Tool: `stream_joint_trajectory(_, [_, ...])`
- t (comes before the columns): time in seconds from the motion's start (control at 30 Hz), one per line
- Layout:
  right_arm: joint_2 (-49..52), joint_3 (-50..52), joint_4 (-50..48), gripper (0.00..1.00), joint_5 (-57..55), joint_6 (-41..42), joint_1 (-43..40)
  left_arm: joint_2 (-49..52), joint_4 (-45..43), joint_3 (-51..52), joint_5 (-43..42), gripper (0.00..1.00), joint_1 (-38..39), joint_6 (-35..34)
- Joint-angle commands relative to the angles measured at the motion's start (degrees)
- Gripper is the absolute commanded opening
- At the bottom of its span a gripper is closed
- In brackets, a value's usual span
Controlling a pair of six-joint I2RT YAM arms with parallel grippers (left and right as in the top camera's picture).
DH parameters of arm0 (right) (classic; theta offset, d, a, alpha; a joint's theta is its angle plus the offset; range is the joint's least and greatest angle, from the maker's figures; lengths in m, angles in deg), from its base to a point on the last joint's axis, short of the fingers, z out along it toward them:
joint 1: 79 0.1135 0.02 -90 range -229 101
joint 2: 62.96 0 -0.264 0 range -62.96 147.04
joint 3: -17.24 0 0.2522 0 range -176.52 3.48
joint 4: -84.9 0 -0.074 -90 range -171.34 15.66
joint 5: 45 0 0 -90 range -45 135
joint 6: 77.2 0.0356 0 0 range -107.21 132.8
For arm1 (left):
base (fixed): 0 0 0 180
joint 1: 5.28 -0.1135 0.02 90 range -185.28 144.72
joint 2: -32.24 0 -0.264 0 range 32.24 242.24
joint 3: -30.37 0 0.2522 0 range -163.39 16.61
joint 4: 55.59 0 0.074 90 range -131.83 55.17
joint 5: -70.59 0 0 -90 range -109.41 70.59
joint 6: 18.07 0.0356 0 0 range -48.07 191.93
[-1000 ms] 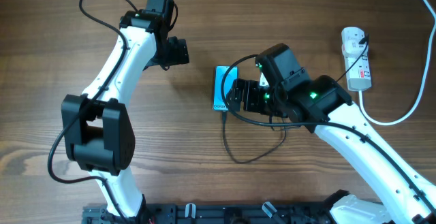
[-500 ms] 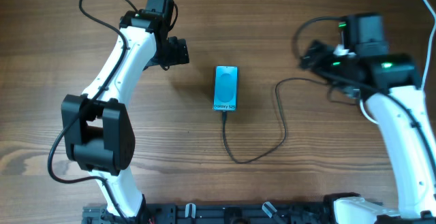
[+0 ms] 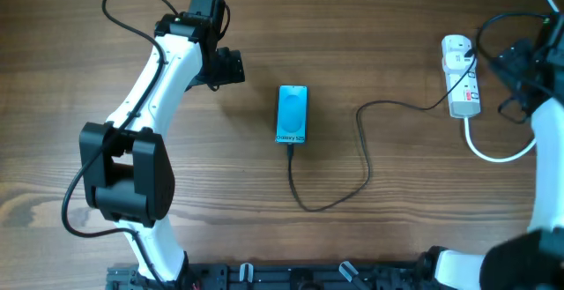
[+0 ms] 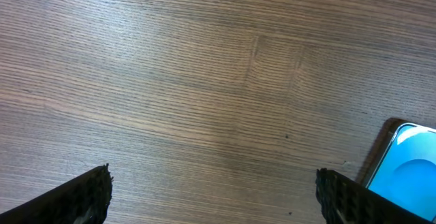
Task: Plug charger to phone and switch on socket
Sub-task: 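Release the plug and move the right gripper toward the power strip, then lower the right gripper onto the power strip's rocker switch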
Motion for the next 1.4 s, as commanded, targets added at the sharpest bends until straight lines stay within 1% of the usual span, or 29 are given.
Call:
stream_joint_trajectory(0.0, [6.9,-2.1,1.2,0.99,12.7,-5.0,-4.5,-0.3,0.0,-0.3,-0.5,1.00,-0.3,-0.6])
stream_joint_trajectory(0.07, [12.1,-5.5,3.3,1.00,14.2,-6.1,-6.7,-0.3,0.0,-0.3,-0.5,1.00,-0.3,-0.6])
stream_joint_trajectory(0.13, [15.3,-6.9,3.3,0.99,14.2,-6.5,-7.4,-0.3,0.0,-0.3,-0.5,1.00,-0.3,-0.6])
stream_joint_trajectory(0.2, [20.5,-6.9,-0.1,1.00,12.6,-4.9,-8.0,-0.3,0.0,-0.3,-0.5,1.00,-0.3,-0.6])
stream_joint_trajectory(0.37, [25.9,-6.9,-7.5,1.00,11.1,-4.3,-7.9,-0.3,0.0,-0.3,-0.5,1.00,-0.3,-0.6])
stream_joint_trajectory(0.53, [29.0,-6.6,-12.4,1.00,11.2,-5.0,-7.9,-0.3,0.0,-0.3,-0.5,1.00,-0.3,-0.6])
stream_joint_trajectory(0.63, [30.1,-6.6,-13.7,1.00,13.8,-5.2,-7.8,-0.3,0.0,-0.3,-0.5,1.00,-0.3,-0.6])
stream_joint_trajectory(0.7, [30.1,-6.4,-15.5,1.00,16.2,-9.0,-7.8,-0.3,0.0,-0.3,-0.5,1.00,-0.3,-0.6])
stream_joint_trajectory(0.77, [30.1,-6.4,-15.6,1.00,14.6,-9.5,-7.8,-0.3,0.0,-0.3,-0.5,1.00,-0.3,-0.6])
stream_joint_trajectory(0.9, [30.2,-6.3,-15.7,0.99,14.9,-9.5,-7.8,-0.3,0.0,-0.3,-0.5,1.00,-0.3,-0.6])
stream_joint_trajectory(1.07, [31.2,-4.1,-17.7,1.00,16.6,-9.6,-7.8,-0.3,0.0,-0.3,-0.5,1.00,-0.3,-0.6])
stream_joint_trajectory(1.17, [32.8,-4.1,-18.8,1.00,21.3,-12.3,-7.7,-0.3,0.0,-0.3,-0.5,1.00,-0.3,-0.6])
stream_joint_trajectory(1.37, [33.1,-3.9,-18.8,1.00,21.3,-12.4,-7.7,-0.3,0.0,-0.3,-0.5,1.00,-0.3,-0.6])
